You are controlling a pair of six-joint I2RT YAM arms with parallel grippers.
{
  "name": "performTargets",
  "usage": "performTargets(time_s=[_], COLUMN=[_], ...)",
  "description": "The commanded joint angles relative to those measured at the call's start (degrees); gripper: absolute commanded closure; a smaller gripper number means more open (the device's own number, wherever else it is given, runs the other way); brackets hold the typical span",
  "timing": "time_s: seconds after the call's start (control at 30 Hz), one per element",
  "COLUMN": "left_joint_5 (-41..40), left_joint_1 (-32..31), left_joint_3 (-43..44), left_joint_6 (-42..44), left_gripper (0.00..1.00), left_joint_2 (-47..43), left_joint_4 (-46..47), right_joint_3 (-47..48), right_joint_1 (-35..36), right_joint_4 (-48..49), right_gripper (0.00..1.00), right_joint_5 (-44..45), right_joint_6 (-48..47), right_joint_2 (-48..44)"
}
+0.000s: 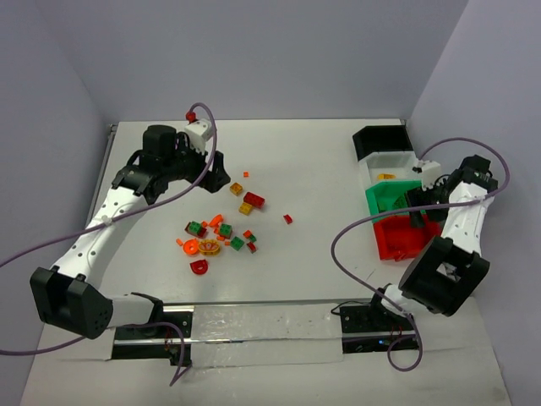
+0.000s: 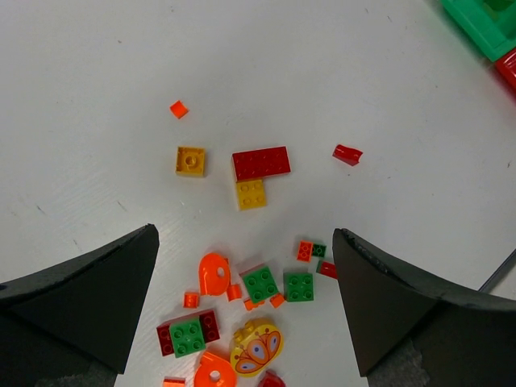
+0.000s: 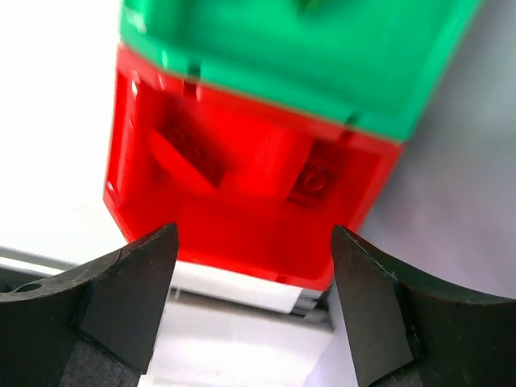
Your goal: Sort the legos into containers by color
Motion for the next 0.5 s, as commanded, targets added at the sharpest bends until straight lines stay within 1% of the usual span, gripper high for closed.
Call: performTargets(time_s=[0.0, 0.07, 0.1, 0.17, 0.2, 0.3, 0.37, 0.43, 0.47], left_joint_5=[1.46, 2.02, 2.65, 4.11, 5.88, 9.69, 12.31, 11.75, 11.18], left_joint_1=[-0.13, 0.01, 0.15, 1.05, 1.45, 5.79, 8.65, 9.48, 9.55], left_joint_3=[-0.83, -1.33, -1.69, -2.09, -2.37, -3.04, -3.51, -4.32, -4.58], left_joint_6=[-1.25, -1.70, -2.27, -4.86, -4.99, -5.21, -4.14, -3.27, -2.85], left_gripper=[0.01, 0.01, 0.01, 0.01, 0.01, 0.02, 0.02, 0.02, 0.02], left_joint_2=[-3.54, -4.20, -4.58, -5.62, -6.01, -7.35, -8.58, -9.31, -9.44], left_joint_4=[3.48, 3.27, 2.98, 1.81, 1.25, -0.53, -2.01, -3.05, -3.42], right_joint_3=[8.27, 8.95, 8.92, 8.62, 8.67, 8.88, 9.55, 12.68, 14.22], right_joint_1=[8.72, 16.11, 21.53, 35.14, 38.18, 52.32, 57.63, 64.16, 65.79], right_joint_4=[-1.26, 0.81, 2.62, 7.67, 9.74, 15.91, 20.93, 23.40, 23.76], right_gripper=[0.15, 0.15, 0.15, 0.16, 0.17, 0.22, 0.24, 0.26, 0.26], right_joint_5=[-7.06, -6.52, -6.09, -4.41, -3.96, -1.27, 1.08, 4.96, 6.19], right_joint_6=[6.44, 11.61, 14.76, 21.31, 24.32, 32.92, 34.88, 35.15, 35.31], right_joint_2=[-6.69, -8.37, -9.27, -9.48, -8.71, -4.77, 0.27, 4.58, 7.73])
